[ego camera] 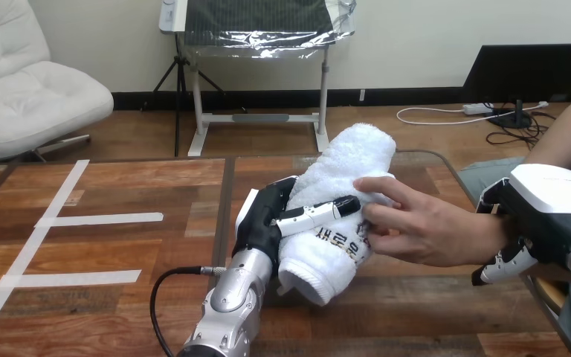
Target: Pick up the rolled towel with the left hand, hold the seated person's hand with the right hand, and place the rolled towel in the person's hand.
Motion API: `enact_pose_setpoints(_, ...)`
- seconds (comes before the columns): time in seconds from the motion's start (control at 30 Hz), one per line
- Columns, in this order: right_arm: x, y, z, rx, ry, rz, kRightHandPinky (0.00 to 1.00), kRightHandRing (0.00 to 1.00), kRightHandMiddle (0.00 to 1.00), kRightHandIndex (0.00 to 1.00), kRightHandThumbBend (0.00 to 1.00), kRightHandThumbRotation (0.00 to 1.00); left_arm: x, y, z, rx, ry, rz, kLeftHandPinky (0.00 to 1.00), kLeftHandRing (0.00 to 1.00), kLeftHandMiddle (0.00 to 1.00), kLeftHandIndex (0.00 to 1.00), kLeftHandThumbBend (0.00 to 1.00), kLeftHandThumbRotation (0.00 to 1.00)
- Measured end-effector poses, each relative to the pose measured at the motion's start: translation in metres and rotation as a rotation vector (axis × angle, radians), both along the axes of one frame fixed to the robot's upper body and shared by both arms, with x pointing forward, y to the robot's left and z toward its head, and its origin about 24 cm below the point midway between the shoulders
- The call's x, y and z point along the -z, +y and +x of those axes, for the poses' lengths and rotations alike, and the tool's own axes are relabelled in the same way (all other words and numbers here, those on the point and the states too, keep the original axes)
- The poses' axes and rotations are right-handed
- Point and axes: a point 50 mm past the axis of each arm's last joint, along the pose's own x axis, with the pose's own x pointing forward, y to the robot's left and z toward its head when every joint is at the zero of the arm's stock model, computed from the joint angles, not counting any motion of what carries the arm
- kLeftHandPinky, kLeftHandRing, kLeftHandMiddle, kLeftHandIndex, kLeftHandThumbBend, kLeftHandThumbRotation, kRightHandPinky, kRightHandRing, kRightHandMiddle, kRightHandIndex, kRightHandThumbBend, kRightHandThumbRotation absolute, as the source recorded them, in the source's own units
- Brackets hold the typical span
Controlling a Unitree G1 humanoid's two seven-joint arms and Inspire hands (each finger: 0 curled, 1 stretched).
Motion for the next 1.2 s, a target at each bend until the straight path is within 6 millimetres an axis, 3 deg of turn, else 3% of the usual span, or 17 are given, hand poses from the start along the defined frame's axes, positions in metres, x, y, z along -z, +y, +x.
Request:
enact_pose_setpoints(0.23,0.001,0.0,-0.001,0.001,0.003,0.0,0.29,0.37,0.45,0.51,0.82,0.0,0.0,-0.001,0.0,0.017,0.0,-0.017,0.3,0.39,0.45,0.5,0.68,0.11)
enact_pose_setpoints(0.3,0.001,0.0,-0.001,0.002,0.004,0.0,0.36,0.44,0.51,0.55,0.83,0.0,0.0,-0.001,0.0,0.028,-0.001,-0.022,0.34,0.46,0.53,0.59,0.7,0.19)
enact_pose_setpoints(0.37,0.002,-0.001,-0.001,0.004,0.006,0.0,0.37,0.45,0.52,0.56,0.83,0.0,0.0,-0.002,0.0,0.042,-0.002,-0.028,0.35,0.48,0.55,0.61,0.7,0.21)
enact_pose_setpoints(0.4,0.002,-0.001,-0.001,0.006,0.007,-0.003,0.41,0.5,0.56,0.59,0.84,0.0,-0.001,-0.002,-0.001,0.054,-0.003,-0.032,0.42,0.55,0.62,0.7,0.73,0.28)
enact_pose_setpoints(0.53,0.003,-0.002,-0.002,0.015,0.011,-0.011,0.48,0.57,0.64,0.65,0.84,0.0,-0.001,-0.005,-0.001,0.099,-0.008,-0.043,0.57,0.69,0.75,0.84,0.77,0.4)
enact_pose_setpoints(0.6,0.003,-0.003,-0.003,0.02,0.013,-0.015,0.56,0.66,0.72,0.71,0.85,0.0,-0.001,-0.006,-0.002,0.123,-0.011,-0.048,0.76,0.84,0.87,0.92,0.83,0.46)
enact_pose_setpoints(0.7,0.004,-0.004,-0.003,0.026,0.017,-0.023,0.62,0.72,0.77,0.75,0.85,0.0,-0.002,-0.007,-0.003,0.16,-0.015,-0.057,0.88,0.92,0.93,0.96,0.88,0.5)
enact_pose_setpoints(0.87,0.004,-0.005,-0.003,0.033,0.02,-0.034,0.73,0.83,0.85,0.8,0.87,0.0,-0.002,-0.01,-0.004,0.216,-0.024,-0.054,0.97,0.98,0.98,0.99,0.97,0.59)
enact_pose_setpoints(1.2,0.003,-0.006,-0.003,0.044,0.019,-0.062,0.83,0.92,0.92,0.85,0.89,0.0,-0.003,-0.018,-0.007,0.318,-0.045,-0.006,1.0,1.0,1.0,1.0,1.0,0.7)
